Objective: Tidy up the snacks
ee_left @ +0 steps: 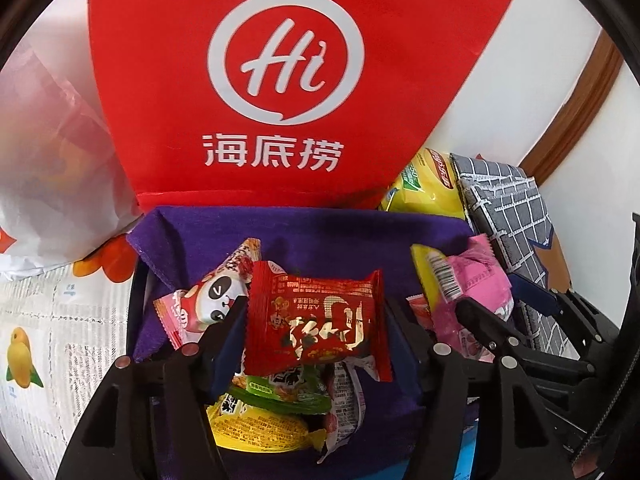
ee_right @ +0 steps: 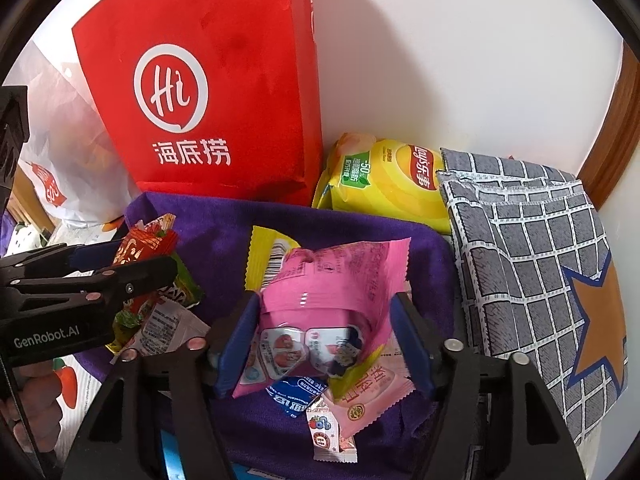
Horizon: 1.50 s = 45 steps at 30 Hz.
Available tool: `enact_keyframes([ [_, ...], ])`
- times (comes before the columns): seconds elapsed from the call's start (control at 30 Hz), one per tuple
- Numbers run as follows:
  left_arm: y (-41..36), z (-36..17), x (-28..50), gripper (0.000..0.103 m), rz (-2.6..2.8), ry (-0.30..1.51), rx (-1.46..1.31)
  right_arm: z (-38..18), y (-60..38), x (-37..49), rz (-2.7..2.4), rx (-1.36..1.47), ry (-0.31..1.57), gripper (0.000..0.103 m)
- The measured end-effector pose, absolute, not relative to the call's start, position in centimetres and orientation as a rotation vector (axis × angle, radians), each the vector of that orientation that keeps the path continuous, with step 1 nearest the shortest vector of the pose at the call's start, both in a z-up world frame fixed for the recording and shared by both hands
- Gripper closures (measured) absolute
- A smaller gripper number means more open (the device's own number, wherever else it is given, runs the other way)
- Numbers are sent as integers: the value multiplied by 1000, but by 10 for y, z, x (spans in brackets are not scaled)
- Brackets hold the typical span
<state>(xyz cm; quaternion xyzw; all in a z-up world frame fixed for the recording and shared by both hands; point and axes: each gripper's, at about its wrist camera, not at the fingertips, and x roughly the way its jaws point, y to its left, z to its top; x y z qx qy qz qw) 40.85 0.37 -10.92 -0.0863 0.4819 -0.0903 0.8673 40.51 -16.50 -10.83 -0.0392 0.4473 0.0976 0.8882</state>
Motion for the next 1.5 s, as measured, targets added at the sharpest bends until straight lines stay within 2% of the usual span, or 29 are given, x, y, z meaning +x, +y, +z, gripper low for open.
enact_keyframes([
  [0.1, 5, -104, 407, 35, -194, 992, -185, -107, -164, 404, 195, -82, 930, 35],
  [0.17, 6, -98, 404, 27, -189, 973, -177, -105, -162, 403, 195, -87, 924, 34],
  [0.27, 5, -90, 401, 24, -182, 956, -160, -101, -159, 401, 193, -97, 913, 33],
  [0.8, 2, -46, 347, 24, -176, 918, -114, -46, -167, 354, 159, -56, 868, 30],
  [1.1, 6, -11, 256, 24, -158, 845, -143, -8, -171, 276, 127, -73, 814, 30],
  [1.23, 7, 0, 213, 24, -149, 816, -137, 3, -176, 235, 145, -47, 801, 26],
  [1.43, 4, 13, 152, 24, -103, 775, -101, 10, -186, 176, 151, -23, 802, 25],
  [1.5, 2, 17, 134, 23, -93, 760, -90, 14, -191, 152, 146, -15, 786, 20],
])
